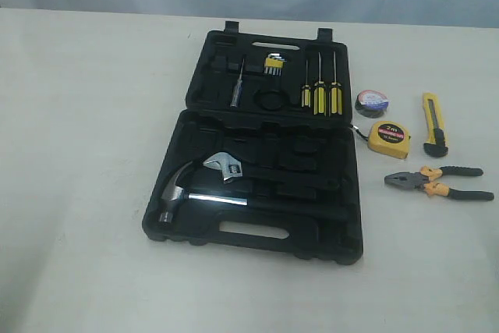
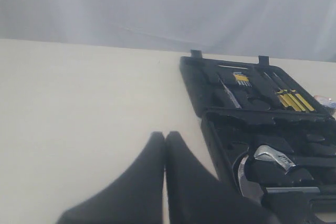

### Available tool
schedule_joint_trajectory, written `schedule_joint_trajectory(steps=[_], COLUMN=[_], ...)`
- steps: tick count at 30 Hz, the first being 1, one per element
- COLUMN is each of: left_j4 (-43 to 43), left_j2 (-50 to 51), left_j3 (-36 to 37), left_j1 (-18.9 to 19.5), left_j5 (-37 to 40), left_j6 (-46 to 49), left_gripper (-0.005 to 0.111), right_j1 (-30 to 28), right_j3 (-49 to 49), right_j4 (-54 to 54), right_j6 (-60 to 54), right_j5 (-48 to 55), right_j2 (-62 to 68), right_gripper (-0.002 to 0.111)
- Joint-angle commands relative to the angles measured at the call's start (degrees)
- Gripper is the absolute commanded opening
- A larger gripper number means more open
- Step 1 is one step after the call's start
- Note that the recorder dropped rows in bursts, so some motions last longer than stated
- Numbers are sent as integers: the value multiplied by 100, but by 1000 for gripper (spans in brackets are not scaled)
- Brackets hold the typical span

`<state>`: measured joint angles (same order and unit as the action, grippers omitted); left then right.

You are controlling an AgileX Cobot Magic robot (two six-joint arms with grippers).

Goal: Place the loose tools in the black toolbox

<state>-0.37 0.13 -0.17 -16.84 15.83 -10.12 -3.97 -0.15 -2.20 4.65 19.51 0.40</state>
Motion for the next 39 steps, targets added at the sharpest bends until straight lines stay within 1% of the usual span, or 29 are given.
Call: schedule_joint_trajectory(steps=[1, 11, 16, 19, 21, 23, 26, 28, 29, 33, 37, 39], left_j4=[37, 37, 37, 37, 37, 37, 37, 37, 37, 37, 37, 37], left_j2=[-13, -13, -13, -13, -13, -13, -13, -13, -13, -13, -13, -13], left_j3=[17, 17, 17, 17, 17, 17, 17, 17, 17, 17, 17, 17], left_j1=[-40, -40, -40, -40, -40, -40, -40, -40, -40, -40, -40, -40], left_j5=[-22, -22, -22, -22, -22, -22, -22, -22, -22, -22, -22, -22], left_j6=[-3, -3, -3, -3, -3, -3, -3, -3, -3, -3, -3, -3], left_gripper=[0, 0, 0, 0, 0, 0, 0, 0, 0, 0, 0, 0], right_j1=[19, 19, 19, 19, 19, 19, 19, 19, 19, 19, 19, 19], right_j3=[15, 15, 15, 15, 15, 15, 15, 15, -40, -873, -1700, -2247], right_j4=[18, 18, 18, 18, 18, -6, -6, -65, -65, -119, -128, -39], right_j6=[4, 4, 4, 17, 314, 1026, 2572, 2713, 2722, 2589, 2460, 2142], right_j5=[-563, -2831, -3361, -3923, -4592, -5348, -6077, -5937, -5610, -3419, -2286, -1686], right_j2=[-40, -40, -40, -40, -40, -40, -40, -40, -40, 57, 952, 1640], right_gripper=[-1, -1, -1, -1, -1, -1, -1, -1, -1, -1, -1, -1])
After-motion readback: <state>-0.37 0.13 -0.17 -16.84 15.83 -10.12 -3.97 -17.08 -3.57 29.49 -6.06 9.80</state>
